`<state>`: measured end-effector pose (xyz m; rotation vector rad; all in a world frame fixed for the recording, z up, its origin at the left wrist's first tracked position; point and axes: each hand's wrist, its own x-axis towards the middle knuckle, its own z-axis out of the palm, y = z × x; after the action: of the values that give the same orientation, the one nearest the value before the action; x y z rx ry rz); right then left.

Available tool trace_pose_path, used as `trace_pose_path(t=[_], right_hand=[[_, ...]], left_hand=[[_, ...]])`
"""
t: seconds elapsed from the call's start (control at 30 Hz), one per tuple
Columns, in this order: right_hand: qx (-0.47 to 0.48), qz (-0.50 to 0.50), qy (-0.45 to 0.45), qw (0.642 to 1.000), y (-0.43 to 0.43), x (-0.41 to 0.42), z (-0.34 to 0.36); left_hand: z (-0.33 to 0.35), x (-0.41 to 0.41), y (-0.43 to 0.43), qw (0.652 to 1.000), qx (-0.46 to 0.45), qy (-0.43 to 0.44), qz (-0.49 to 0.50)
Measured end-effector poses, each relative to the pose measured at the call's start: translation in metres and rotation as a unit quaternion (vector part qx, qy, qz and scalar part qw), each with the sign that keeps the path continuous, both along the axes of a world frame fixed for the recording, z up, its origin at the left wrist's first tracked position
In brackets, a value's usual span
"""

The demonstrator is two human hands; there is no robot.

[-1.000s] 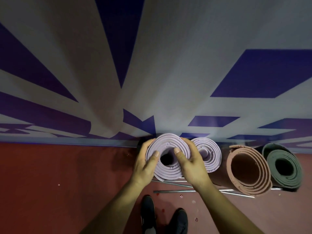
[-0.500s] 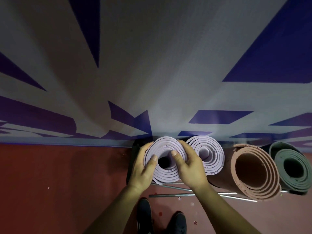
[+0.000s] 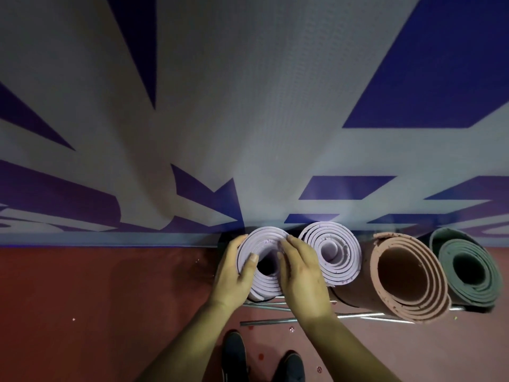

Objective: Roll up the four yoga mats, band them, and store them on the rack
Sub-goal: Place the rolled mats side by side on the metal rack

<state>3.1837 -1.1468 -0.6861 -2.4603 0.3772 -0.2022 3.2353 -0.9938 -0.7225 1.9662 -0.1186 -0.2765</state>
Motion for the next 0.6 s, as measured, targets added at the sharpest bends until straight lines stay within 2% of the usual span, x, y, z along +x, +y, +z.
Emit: trace_pose_path(t=[0.07, 0.1, 0.17, 0.27, 0.37, 0.43, 0.6], right_hand=[[-0.092, 0.001, -0.016, 0.996, -0.003, -0.01, 0.004], [-0.108, -0.011, -0.002, 0.994, -0.006, -0.016, 0.006], [-0.094, -0.038, 0.052, 0.994, -0.013, -0.027, 0.011], [-0.068, -0.025, 0.157, 0.985, -0.032, -0.043, 0.007], [-0.082, 0.024, 0.228, 0.97, -0.049, -0.049, 0.0], [-0.079, 0.036, 0.247, 0.965, -0.053, -0.048, 0.0], [-0.051, 0.049, 0.224, 0.972, -0.058, -0.047, -0.004]], left_hand=[[0.007, -0.005, 0.001, 0.999, 0.047, -0.004, 0.013], [0.01, -0.007, 0.001, 0.997, 0.072, -0.023, 0.018], [0.02, -0.01, 0.0, 0.982, 0.144, -0.123, -0.006], [0.034, -0.012, -0.011, 0.931, 0.245, -0.244, -0.115], [0.04, -0.015, -0.028, 0.884, 0.339, -0.246, -0.206], [0.04, -0.014, -0.036, 0.858, 0.401, -0.227, -0.225], [0.033, -0.004, -0.04, 0.837, 0.46, -0.195, -0.221]])
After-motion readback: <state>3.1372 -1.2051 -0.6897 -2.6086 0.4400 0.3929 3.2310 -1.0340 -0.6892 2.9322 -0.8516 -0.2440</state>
